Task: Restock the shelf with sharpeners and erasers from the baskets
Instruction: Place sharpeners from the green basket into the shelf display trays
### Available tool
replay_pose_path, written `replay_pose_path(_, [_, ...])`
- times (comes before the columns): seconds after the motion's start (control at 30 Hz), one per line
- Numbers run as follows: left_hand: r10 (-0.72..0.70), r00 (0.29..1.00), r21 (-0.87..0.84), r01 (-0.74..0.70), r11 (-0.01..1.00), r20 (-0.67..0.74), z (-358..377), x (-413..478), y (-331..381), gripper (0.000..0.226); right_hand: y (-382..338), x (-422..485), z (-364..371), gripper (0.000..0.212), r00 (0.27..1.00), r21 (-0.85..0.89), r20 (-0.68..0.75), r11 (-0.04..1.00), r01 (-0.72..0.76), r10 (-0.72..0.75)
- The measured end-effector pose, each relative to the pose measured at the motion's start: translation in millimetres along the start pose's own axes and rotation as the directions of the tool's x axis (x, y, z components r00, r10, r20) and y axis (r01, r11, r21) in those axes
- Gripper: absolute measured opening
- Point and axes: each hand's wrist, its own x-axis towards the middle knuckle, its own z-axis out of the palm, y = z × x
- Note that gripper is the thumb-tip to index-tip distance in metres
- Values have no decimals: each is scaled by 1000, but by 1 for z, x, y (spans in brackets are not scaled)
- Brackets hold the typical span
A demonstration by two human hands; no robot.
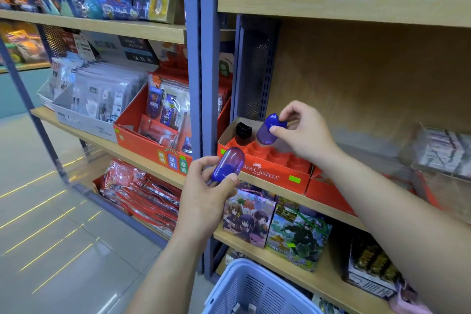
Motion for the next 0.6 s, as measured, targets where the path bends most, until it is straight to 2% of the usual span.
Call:
replay_pose_path(0.07, [5,1000,3,-5,1000,-18,-1,3,1,28,5,8,12,31,999,-142,37,990,23,-18])
replay_pose_path(0.17, [2,999,-25,-3,1000,-36,-3,6,1,26,13,8,26,27,996,-253,86,967,35,-13])
replay_pose_path(0.4, [15,997,-27,-17,999,-75,-9,7,0,25,14,8,33,21,998,-249,53,968,36,-24])
replay_pose_path(0.6, [5,994,9,-4,1000,-105,-10,7,0,31,8,7,36,29,996,-306,66,949,81,-64])
